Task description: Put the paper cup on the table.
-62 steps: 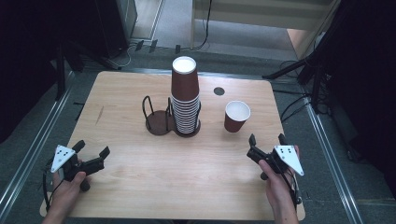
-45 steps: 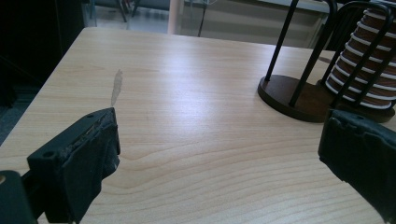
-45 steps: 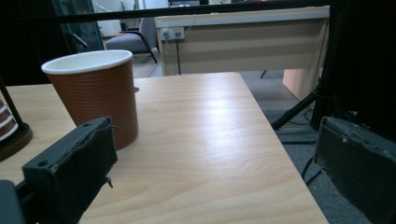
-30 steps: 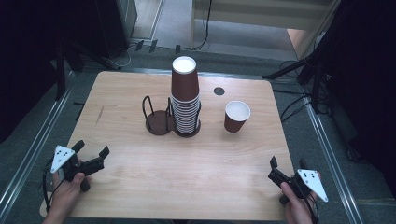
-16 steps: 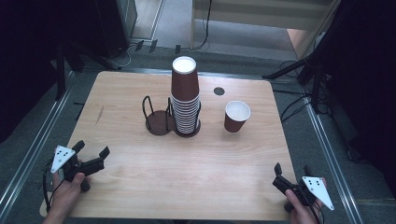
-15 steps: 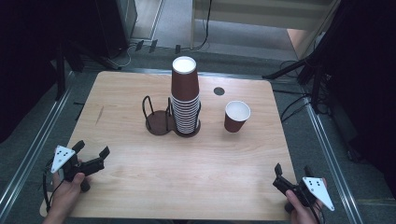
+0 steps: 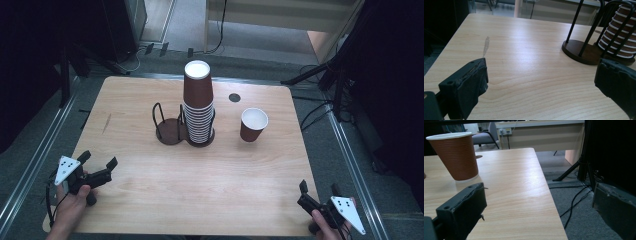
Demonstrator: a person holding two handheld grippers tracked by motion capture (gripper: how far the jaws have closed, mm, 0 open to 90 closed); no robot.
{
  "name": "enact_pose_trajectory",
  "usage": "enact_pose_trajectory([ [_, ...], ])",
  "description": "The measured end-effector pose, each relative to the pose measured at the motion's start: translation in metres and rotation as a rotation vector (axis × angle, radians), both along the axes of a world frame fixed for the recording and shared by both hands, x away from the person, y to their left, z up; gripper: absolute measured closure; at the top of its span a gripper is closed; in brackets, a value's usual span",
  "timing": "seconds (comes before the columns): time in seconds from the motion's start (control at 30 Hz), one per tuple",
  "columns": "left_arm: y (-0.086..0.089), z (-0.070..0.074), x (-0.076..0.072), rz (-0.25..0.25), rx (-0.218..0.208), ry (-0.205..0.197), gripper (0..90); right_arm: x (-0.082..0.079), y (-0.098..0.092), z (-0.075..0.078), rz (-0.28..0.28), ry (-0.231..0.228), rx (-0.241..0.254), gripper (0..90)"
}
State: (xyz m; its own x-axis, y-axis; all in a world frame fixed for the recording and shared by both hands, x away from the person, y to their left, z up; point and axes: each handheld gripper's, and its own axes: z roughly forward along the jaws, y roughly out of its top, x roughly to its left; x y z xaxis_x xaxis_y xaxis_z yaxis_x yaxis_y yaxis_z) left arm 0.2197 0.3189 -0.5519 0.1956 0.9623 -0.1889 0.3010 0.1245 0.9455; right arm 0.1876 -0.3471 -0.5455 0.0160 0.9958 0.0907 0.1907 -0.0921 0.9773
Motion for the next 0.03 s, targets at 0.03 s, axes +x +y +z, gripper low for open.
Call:
enact_pose_trajectory([
  [0.03,0.0002,0.0,-0.0002,0.0,0.001,0.0,0.0,0.0003,-0.0003,-0.0003,0.002,-0.002,-0.005,0.0],
])
